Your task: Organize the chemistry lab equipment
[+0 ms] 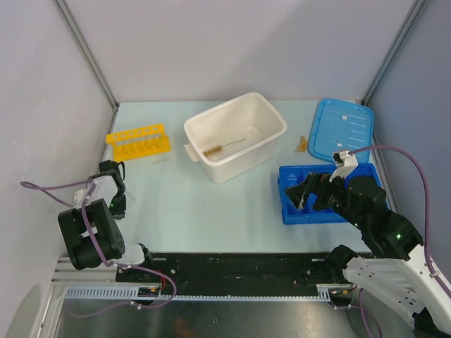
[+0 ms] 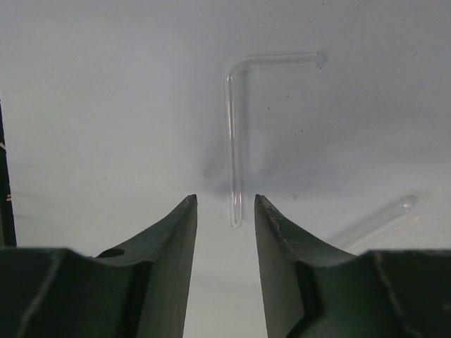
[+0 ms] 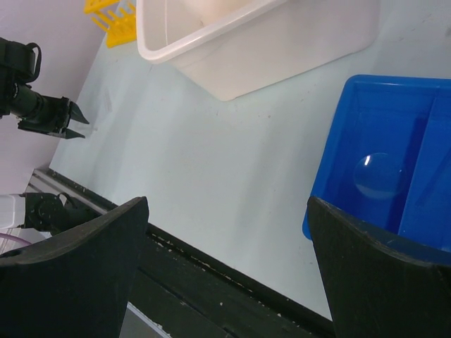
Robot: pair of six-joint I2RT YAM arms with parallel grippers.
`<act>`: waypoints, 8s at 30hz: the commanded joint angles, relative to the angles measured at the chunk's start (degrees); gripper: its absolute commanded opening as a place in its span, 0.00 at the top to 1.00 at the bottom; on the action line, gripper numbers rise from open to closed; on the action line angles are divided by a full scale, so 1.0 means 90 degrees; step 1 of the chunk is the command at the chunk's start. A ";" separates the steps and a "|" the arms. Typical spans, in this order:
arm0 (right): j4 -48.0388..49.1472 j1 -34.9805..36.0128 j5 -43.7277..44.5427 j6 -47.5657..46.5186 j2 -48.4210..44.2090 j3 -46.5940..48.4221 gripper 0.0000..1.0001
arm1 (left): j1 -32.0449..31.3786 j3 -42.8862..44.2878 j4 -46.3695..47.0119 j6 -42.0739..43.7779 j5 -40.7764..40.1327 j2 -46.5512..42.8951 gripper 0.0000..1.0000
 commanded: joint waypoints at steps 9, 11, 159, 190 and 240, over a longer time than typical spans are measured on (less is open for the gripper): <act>0.0223 0.0031 -0.0079 -0.0006 -0.0089 0.0001 0.01 | 0.0091 0.0190 0.0030 -0.0178 0.0011 0.0560 0.58; 0.0226 0.0031 -0.0072 0.0009 -0.0129 0.0001 0.01 | 0.0088 0.0194 0.0028 -0.0171 0.0062 0.0653 0.59; 0.8700 0.1499 -0.1103 0.1893 0.4278 -0.1542 0.98 | -0.5860 -0.1012 0.3881 0.3689 0.6366 -0.4991 0.22; 0.0663 -0.1915 0.1869 -0.0390 0.2249 -0.1075 0.90 | -0.5831 0.0467 0.3492 0.7497 0.1256 -0.3864 0.01; 0.1359 -0.3237 0.0725 -0.1044 0.4454 -0.0645 0.73 | -0.5272 0.0567 0.2827 0.6742 -0.0359 -0.3332 0.00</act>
